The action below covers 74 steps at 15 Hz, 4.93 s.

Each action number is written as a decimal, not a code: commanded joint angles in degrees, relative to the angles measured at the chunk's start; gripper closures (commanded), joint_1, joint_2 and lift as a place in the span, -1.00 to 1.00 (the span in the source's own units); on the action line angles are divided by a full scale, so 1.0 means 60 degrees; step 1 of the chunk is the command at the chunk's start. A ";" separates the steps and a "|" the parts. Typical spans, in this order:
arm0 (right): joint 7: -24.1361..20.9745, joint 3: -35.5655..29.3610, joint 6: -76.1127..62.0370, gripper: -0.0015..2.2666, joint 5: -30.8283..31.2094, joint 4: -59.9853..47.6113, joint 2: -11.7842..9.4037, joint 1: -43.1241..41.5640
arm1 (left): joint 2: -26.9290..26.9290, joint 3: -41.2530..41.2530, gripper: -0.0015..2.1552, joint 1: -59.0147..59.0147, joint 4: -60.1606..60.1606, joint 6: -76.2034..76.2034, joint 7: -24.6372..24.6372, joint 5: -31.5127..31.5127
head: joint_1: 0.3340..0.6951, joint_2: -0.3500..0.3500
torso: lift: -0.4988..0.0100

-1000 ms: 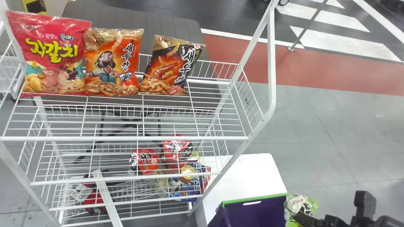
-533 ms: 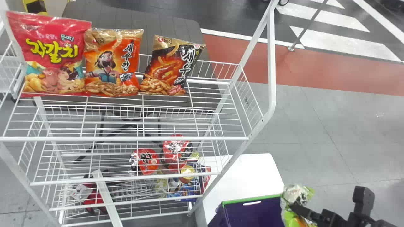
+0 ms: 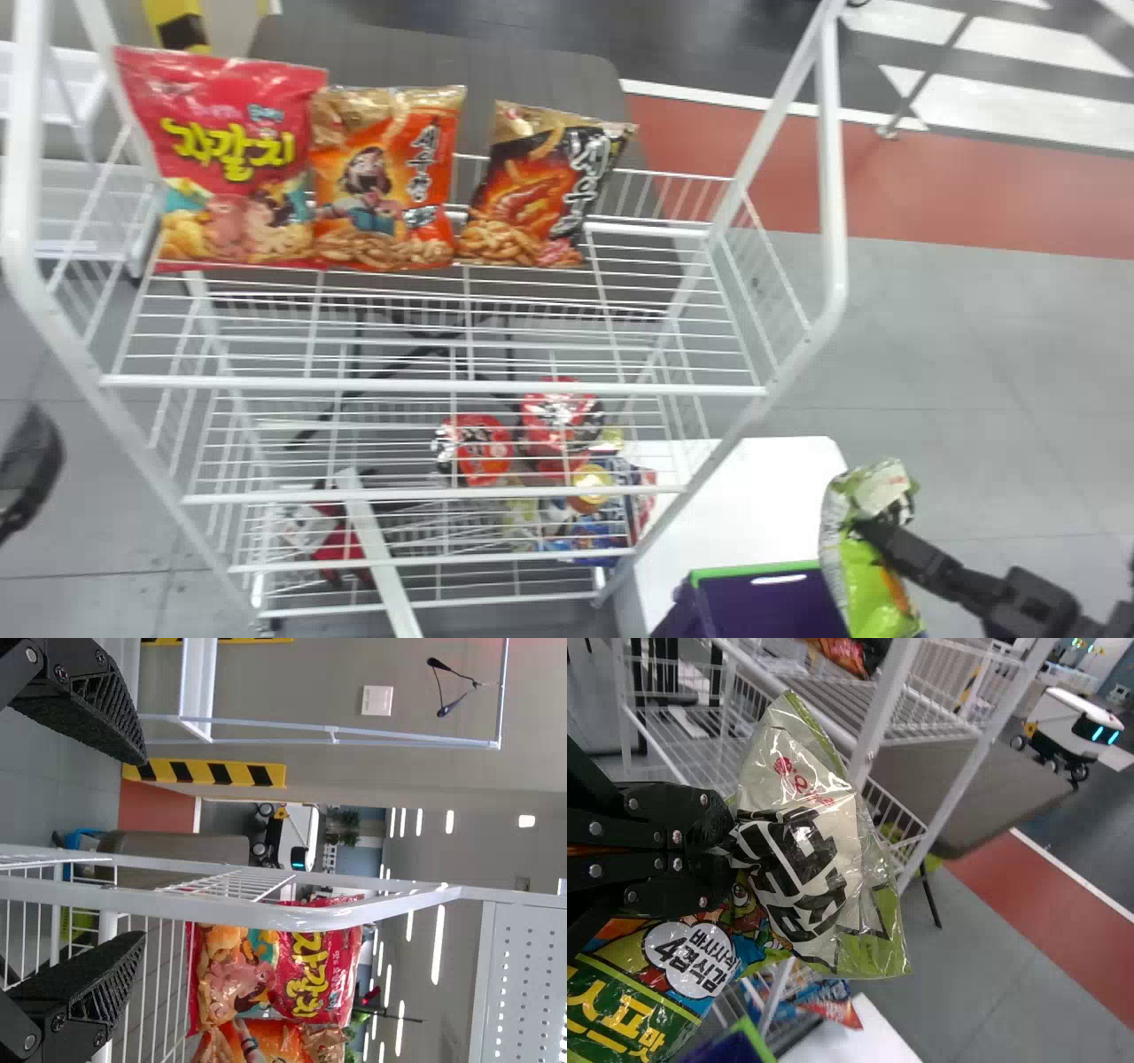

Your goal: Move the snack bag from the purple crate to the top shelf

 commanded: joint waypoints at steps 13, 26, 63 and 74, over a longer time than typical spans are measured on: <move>-0.1699 0.3139 -0.1165 0.47 -0.1276 -0.3593 0.0874 -0.0434 | 0.0005 0.0014 -0.88 0.0051 0.0032 -0.0081 -0.0001 0.0017 | 1.00 0.13 | 0.96; -0.5464 0.8105 -0.9896 0.47 0.1185 -0.0546 0.0874 -0.1167 | 0.0005 0.0043 -0.88 0.0051 0.0310 -0.0579 0.0058 0.0134 | 1.00 0.48 | 0.96; -0.9404 0.8002 -1.4671 -0.93 -0.0587 0.5606 0.0874 -0.3203 | 0.0049 0.0043 -0.88 0.0124 0.0193 -0.0725 0.0116 0.0134 | 1.00 0.18 | 0.96; -0.9345 0.8017 -1.2708 -0.93 -0.0690 0.2720 0.0874 -0.1811 | 0.0063 0.0072 -0.88 0.0153 0.0208 -0.0725 0.0116 0.0164 | 1.00 0.23 | 0.96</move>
